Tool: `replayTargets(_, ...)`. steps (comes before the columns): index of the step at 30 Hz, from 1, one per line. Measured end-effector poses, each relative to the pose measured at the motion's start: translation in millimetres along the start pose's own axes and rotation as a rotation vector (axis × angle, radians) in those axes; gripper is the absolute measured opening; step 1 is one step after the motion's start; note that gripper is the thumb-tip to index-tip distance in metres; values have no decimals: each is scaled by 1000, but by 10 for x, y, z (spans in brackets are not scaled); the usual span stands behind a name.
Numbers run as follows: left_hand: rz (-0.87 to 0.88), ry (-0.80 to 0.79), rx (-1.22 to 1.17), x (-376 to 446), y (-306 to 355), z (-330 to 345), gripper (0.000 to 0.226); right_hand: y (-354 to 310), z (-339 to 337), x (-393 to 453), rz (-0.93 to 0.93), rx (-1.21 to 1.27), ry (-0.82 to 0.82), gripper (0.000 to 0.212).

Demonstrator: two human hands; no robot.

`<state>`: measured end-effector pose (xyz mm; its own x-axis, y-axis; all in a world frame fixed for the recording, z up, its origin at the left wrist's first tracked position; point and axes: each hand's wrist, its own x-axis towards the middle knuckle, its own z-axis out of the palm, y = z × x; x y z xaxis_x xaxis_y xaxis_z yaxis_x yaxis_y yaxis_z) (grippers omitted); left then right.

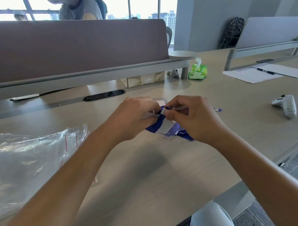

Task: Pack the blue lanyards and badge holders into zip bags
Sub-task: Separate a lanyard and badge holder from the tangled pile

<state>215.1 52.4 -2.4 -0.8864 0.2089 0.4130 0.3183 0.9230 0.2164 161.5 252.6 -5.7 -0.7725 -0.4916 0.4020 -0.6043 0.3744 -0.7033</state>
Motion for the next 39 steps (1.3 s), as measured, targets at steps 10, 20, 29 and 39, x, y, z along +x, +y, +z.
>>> replayTargets(10,-89,28,-172,15,-27,23,6,-4,21,19,230,354,104,45)
replayTargets(20,-161,-15,-286,13,51,30,5,114,179,-45,23,145,154,18)
replayTargets(29,-193,35,-353,-5,91,-20,7,73,112,-50,-88,-50,75,18)
replayTargets(39,-172,63,-250,5,122,3,11,74,31,20,-90,-198,-60,14)
